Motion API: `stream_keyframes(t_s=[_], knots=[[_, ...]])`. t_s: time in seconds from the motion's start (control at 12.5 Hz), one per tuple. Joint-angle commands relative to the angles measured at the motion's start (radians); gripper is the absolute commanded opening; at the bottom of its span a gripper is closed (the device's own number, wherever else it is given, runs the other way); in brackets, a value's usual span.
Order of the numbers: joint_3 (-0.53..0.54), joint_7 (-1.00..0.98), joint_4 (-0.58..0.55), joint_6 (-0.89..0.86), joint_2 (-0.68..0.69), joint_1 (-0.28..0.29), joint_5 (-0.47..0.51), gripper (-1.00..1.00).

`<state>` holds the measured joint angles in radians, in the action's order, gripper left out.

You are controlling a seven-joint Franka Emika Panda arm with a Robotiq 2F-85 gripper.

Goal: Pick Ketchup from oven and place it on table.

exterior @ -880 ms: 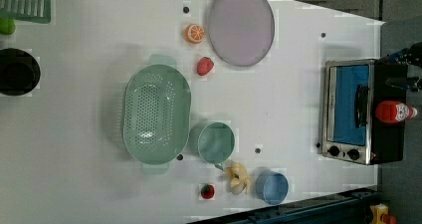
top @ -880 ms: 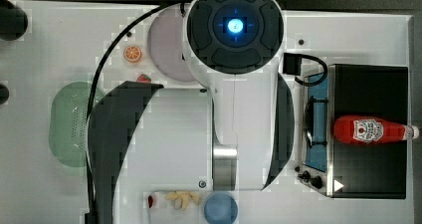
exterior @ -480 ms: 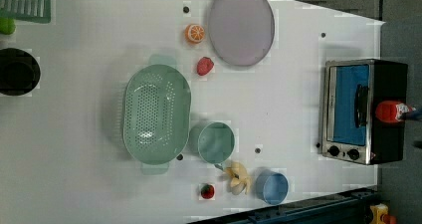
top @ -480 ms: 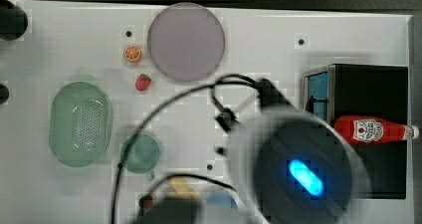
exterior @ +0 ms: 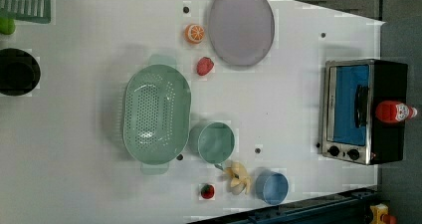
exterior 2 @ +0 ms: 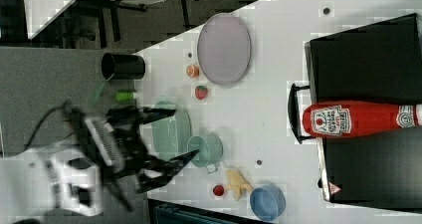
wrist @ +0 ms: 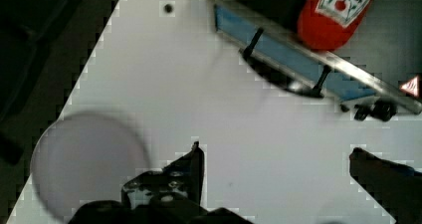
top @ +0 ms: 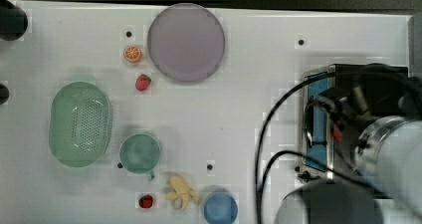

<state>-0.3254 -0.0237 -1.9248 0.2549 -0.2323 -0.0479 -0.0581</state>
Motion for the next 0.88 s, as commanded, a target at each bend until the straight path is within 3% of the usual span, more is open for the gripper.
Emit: stream_keyframes(t_s=[0.08,0.4,0.72,0.88], knots=[[-0.104,-0.047,-0.016,0.113,0.097,-0.021,0.010,1.00],[-0.239,-0.044,-0.001,0.256,0.240,-0.029,0.014,1.00],[-0.308,-0.011,0.024,0.313,0.419,-0.034,0.196,1.00],[-0.315,0.070,0.024,0.319,0.475,-0.037,0.228,1.00]])
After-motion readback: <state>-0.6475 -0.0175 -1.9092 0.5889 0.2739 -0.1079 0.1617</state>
